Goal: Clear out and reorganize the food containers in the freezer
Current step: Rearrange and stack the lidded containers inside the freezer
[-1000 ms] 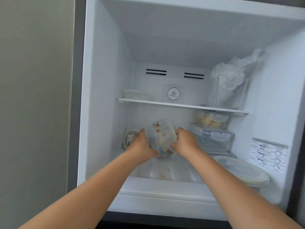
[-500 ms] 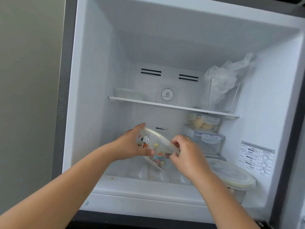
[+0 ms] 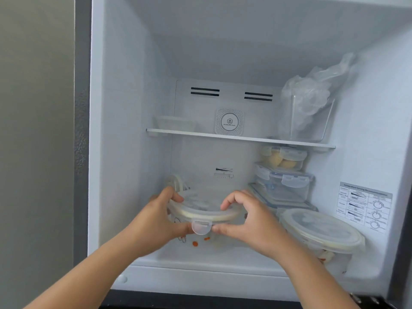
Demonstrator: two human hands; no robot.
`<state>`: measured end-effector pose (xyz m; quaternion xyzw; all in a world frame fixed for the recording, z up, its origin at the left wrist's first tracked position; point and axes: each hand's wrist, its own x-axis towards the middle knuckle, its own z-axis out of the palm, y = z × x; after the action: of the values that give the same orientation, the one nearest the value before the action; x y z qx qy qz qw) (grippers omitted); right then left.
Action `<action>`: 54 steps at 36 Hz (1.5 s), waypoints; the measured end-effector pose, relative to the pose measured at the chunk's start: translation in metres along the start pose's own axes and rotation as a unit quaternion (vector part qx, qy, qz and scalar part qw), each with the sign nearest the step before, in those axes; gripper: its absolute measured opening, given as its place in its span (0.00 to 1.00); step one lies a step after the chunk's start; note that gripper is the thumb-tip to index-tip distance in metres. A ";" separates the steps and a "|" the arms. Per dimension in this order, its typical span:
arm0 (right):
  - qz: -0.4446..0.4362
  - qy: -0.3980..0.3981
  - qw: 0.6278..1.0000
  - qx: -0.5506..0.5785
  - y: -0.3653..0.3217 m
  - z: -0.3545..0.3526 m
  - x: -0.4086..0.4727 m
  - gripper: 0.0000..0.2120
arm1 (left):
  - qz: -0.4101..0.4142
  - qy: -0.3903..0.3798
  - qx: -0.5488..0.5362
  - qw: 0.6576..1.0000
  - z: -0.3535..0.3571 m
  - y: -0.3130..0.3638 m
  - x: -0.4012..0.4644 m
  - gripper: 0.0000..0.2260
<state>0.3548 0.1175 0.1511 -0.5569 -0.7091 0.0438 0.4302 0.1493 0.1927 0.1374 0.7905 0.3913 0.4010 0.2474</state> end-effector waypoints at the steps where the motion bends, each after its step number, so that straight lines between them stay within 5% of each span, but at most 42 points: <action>1: -0.006 -0.001 1.000 -0.001 -0.001 0.000 -0.001 0.16 | 0.005 -0.002 -0.003 1.000 0.001 -0.001 -0.003 0.32; 21: -0.047 0.053 0.996 0.052 0.002 0.008 -0.024 0.15 | 0.048 -0.058 0.061 0.995 -0.005 -0.006 -0.011 0.31; 29: -0.060 0.055 0.996 0.027 0.008 0.004 -0.036 0.25 | 0.146 -0.079 0.046 0.985 -0.014 -0.003 -0.026 0.28; 35: -0.043 -0.017 0.998 -0.038 0.024 -0.005 -0.036 0.33 | 0.125 -0.096 0.048 0.986 -0.015 -0.007 -0.031 0.31; 44: -0.075 0.032 0.995 -0.052 0.027 -0.007 -0.037 0.22 | 0.159 -0.051 0.176 0.970 -0.014 -0.006 -0.028 0.31; 54: -0.103 0.040 0.992 -0.055 0.023 0.000 -0.038 0.19 | 0.182 -0.043 0.200 0.962 -0.018 -0.002 -0.025 0.26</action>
<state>0.3723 0.0942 0.1176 -0.5046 -0.7464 -0.0620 0.4295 0.1247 0.1750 0.1350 0.8982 0.3022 0.3183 0.0232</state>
